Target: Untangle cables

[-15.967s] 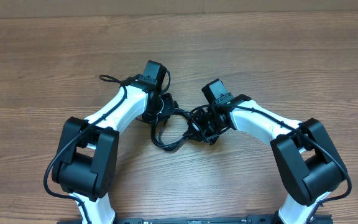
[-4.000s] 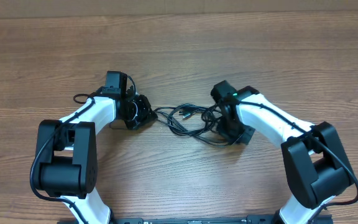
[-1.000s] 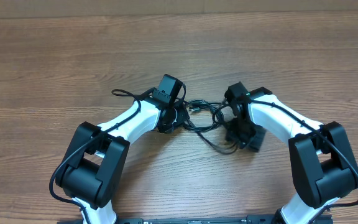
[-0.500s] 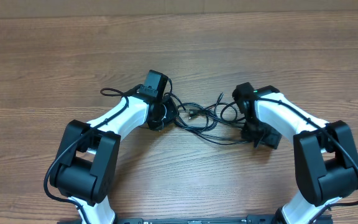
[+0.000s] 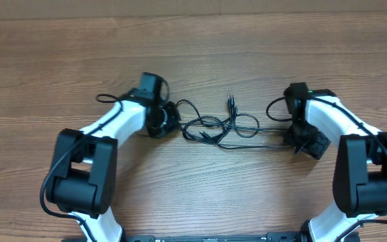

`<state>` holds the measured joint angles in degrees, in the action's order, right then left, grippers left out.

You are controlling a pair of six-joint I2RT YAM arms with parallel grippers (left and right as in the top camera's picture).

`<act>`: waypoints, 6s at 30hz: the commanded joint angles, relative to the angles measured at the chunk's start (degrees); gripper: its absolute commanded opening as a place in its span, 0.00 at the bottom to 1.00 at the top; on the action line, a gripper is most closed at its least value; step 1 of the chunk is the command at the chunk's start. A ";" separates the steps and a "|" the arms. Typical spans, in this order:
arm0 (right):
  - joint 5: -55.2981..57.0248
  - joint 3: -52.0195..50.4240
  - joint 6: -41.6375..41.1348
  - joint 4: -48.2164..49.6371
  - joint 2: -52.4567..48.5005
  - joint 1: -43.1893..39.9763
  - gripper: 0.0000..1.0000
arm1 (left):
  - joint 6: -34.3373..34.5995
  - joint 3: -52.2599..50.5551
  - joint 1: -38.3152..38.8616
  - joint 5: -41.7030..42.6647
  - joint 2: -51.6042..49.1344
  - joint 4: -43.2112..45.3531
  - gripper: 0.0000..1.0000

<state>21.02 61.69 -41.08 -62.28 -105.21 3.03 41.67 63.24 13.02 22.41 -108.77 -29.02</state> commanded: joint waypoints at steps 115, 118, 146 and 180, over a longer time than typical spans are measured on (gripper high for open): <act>-54.27 -2.27 38.21 7.43 -1.53 8.48 0.12 | -43.65 0.83 -7.26 12.48 -0.63 1.97 0.04; -54.14 1.68 38.58 4.76 -1.53 8.48 0.05 | -49.99 0.92 -7.26 17.25 -0.61 1.09 0.07; -17.66 2.64 10.97 31.23 -1.53 7.02 0.19 | -57.16 44.85 -5.90 22.51 -0.61 -51.82 0.08; -94.14 4.37 2.08 30.97 -1.53 3.82 0.65 | -21.38 44.46 -6.91 42.58 -0.61 -45.05 0.04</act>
<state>-72.27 65.10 -27.22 -33.58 -106.80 5.52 19.14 106.87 6.26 59.05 -109.56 -74.08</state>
